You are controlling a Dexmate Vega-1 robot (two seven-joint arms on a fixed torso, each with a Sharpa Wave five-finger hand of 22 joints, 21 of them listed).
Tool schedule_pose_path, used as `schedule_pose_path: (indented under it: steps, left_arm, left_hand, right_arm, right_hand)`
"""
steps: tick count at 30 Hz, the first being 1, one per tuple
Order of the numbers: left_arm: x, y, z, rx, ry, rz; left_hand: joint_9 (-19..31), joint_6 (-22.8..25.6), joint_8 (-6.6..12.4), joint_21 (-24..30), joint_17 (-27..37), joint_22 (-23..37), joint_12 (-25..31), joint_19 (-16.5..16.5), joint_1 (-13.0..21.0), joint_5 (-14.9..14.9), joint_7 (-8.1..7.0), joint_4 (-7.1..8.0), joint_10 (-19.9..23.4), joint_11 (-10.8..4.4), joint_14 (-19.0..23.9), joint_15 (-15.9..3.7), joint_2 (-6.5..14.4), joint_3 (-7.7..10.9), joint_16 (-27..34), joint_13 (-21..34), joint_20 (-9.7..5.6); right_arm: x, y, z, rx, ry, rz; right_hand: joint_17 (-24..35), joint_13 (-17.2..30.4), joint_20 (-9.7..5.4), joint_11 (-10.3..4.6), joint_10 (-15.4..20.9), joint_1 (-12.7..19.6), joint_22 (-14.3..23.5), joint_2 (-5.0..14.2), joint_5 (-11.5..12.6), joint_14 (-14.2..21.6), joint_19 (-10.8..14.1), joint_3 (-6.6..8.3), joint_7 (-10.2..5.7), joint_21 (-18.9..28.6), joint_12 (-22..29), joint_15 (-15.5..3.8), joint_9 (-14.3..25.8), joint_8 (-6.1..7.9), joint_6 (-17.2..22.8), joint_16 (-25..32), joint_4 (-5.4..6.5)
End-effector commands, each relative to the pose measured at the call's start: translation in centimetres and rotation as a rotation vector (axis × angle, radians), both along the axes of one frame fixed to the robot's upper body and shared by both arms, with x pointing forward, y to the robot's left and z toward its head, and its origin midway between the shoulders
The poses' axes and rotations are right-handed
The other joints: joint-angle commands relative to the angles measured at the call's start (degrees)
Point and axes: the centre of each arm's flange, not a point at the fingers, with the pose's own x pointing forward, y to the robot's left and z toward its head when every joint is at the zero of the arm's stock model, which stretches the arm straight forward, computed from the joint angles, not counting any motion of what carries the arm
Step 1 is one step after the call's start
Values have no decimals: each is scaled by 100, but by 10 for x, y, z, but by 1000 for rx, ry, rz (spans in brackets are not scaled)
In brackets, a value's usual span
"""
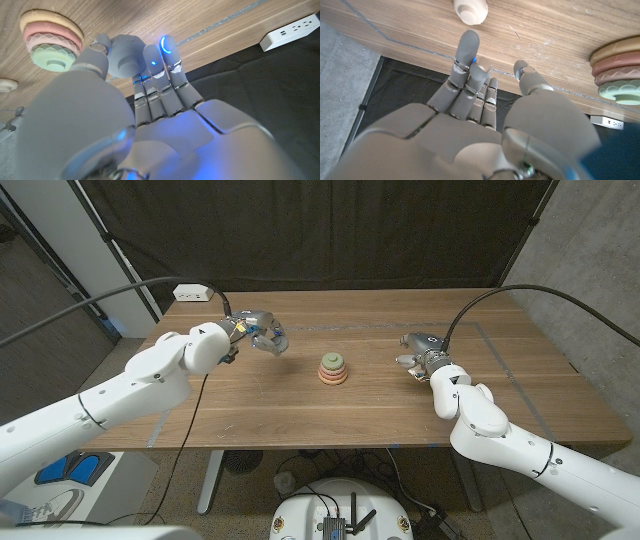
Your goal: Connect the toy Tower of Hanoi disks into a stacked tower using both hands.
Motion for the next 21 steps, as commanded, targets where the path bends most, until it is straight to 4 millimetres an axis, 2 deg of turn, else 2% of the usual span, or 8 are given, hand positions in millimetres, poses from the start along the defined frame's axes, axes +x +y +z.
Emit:
schedule_pose_path:
  steps: [1, 13, 21]
  left_arm:
    - [0, -18, 6, 15, -22, -58]
    - [3, -39, 9, 28, -30, -119]
    - [6, -47, 11, 46, -27, -135]
  left_hand:
    - [35, 53, 0, 19, 13, 16, 30, -15, 46, 23, -20, 34, 470, -437, 5, -507, 102, 15, 31, 43, -816]
    - [41, 78, -3, 21, 15, 18, 24, -20, 65, 27, -18, 31, 494, -455, 4, -507, 112, 16, 31, 54, -817]
    - [45, 98, -6, 25, 16, 19, 18, -18, 75, 29, -20, 32, 503, -445, -1, -507, 116, 13, 28, 67, -816]
  right_arm:
    - [-2, -3, -1, 5, 1, -4]
    - [-2, -2, -2, 16, -1, -1]
    - [-4, -5, -2, 20, -4, -9]
  right_hand:
    - [15, 33, -306, 41, 26, -4, 2, -19, 22, 33, 6, 28, 21, 11, -23, -96, 14, 13, -8, 7, -26]
    - [13, 35, -306, 31, 34, -11, -1, -17, 27, 28, 2, 29, 16, 7, -22, -96, 15, 13, -2, 4, -23]
    - [27, 37, -306, 30, 40, -15, -3, -16, 29, 42, 0, 30, 8, 4, -20, -96, 16, 13, 1, 19, -22]
